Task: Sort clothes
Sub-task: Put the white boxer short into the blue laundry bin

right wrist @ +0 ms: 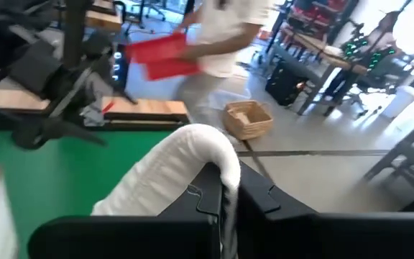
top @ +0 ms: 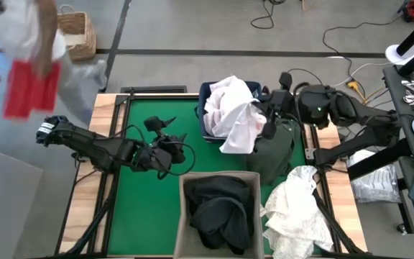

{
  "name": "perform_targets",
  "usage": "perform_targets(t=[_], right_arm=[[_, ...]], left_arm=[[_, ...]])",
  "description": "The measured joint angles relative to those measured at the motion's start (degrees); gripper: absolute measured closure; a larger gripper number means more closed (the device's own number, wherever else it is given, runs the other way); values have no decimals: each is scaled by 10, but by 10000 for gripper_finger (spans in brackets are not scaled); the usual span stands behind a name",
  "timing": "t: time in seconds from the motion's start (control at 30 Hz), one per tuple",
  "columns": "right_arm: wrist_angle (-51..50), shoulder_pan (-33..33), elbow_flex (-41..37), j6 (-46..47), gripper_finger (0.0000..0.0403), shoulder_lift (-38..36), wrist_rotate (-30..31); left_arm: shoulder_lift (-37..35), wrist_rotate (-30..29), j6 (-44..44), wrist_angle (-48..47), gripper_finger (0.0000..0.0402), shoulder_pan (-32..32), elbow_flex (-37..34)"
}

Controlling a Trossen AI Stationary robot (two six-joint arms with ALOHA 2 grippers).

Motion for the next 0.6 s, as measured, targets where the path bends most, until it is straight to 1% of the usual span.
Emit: perform_targets(t=[0.33, 0.5, 0.6], right_arm=[[-7, -72, 144, -75, 394, 108, 0], [-57, -117, 206, -97, 394, 170, -6], [-84, -141, 228, -103, 394, 204, -6]], left_arm=[[0, -56, -18, -36, 74, -7, 0], [0, -61, -42, -68, 74, -7, 0], [0, -61, -45, -72, 74, -7, 0]])
